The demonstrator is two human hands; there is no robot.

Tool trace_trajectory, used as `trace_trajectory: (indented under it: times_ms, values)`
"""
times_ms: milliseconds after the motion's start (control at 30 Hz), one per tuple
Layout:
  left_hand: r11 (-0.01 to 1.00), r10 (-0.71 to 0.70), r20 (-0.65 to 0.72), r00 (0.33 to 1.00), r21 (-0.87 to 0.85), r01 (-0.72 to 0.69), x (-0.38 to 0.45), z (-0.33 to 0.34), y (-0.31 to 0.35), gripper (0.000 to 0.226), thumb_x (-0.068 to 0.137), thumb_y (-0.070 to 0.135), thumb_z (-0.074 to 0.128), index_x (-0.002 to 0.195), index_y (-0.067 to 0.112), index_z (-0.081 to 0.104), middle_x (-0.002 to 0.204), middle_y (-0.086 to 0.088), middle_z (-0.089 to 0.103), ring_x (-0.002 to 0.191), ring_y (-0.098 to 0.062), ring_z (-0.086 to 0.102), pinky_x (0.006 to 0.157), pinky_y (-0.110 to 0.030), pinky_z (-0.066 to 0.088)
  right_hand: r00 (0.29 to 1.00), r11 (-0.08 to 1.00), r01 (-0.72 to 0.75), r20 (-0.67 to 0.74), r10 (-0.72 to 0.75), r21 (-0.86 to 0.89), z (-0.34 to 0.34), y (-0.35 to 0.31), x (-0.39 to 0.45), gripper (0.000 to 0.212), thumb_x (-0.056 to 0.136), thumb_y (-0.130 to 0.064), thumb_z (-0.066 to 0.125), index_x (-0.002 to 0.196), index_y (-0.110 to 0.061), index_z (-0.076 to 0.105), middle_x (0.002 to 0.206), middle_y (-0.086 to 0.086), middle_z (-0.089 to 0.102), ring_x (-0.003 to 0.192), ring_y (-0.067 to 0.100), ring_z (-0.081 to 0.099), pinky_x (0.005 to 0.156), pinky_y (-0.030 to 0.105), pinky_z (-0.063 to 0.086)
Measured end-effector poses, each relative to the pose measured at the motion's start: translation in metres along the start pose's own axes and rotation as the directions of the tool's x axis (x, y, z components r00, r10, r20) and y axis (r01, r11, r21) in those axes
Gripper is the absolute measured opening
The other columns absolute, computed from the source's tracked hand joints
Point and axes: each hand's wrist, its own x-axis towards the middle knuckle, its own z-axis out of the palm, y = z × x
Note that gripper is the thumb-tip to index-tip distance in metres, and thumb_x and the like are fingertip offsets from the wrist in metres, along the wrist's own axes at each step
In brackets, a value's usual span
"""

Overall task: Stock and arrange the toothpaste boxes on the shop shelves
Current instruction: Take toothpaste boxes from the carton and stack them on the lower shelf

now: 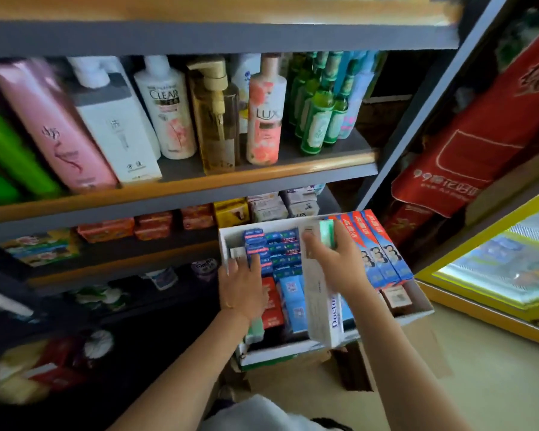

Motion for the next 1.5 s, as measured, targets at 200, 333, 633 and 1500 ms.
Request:
trace_trajectory:
  times_ms: [200,333,633,1500]
  values:
    - [0.991,-0.133,-0.009,0.991,-0.032,0.133,-0.016,0.011,0.021,0.075,0.092,0.027,0.050,0.156,0.021,0.012,0.146,-0.005,0.042,0.136,-0.026,0.036,0.117,-0.048,0.017,0.926,0.854,-0.376,0.174,0.334,0.359,0.002,0.017,0.031,0.026,0.093,-0.039,0.063,0.114,-0.027,0.055,0.095,0.003,0.069,0.081,0.020,0.070,0.062,0.031,0.054]
    - [0.955,-0.296,-0.074,0.952,-0.051,0.293,-0.028,0.005,0.042,0.066,0.092,0.024,0.052,0.151,0.025,0.021,0.140,-0.003,0.047,0.130,-0.024,0.043,0.104,-0.044,0.029,0.898,0.874,-0.389,0.331,0.289,0.290,-0.002,0.031,0.052,0.029,0.091,-0.041,0.065,0.113,-0.023,0.060,0.095,0.005,0.074,0.079,0.021,0.074,0.063,0.034,0.058]
    - [0.880,-0.474,-0.004,0.881,0.024,0.474,-0.067,0.000,0.069,0.048,0.088,0.023,0.057,0.134,0.020,0.043,0.127,-0.006,0.048,0.117,-0.028,0.046,0.091,-0.039,0.040,0.746,0.830,-0.521,0.579,0.329,0.200,0.007,0.036,0.081,0.026,0.088,-0.039,0.068,0.106,-0.021,0.061,0.093,0.010,0.074,0.079,0.026,0.073,0.073,0.042,0.061]
    - [-0.465,-0.484,0.568,0.665,-0.811,0.354,-0.114,-0.021,0.035,0.043,0.084,0.046,0.070,0.103,0.007,0.071,0.095,-0.023,0.073,0.092,-0.041,0.071,0.091,-0.054,0.055,0.519,0.233,0.837,0.853,-0.051,-0.495,0.126,0.025,0.079,0.062,0.092,-0.026,0.054,0.146,-0.004,0.032,0.137,0.021,0.051,0.128,0.038,0.046,0.108,0.045,0.034]
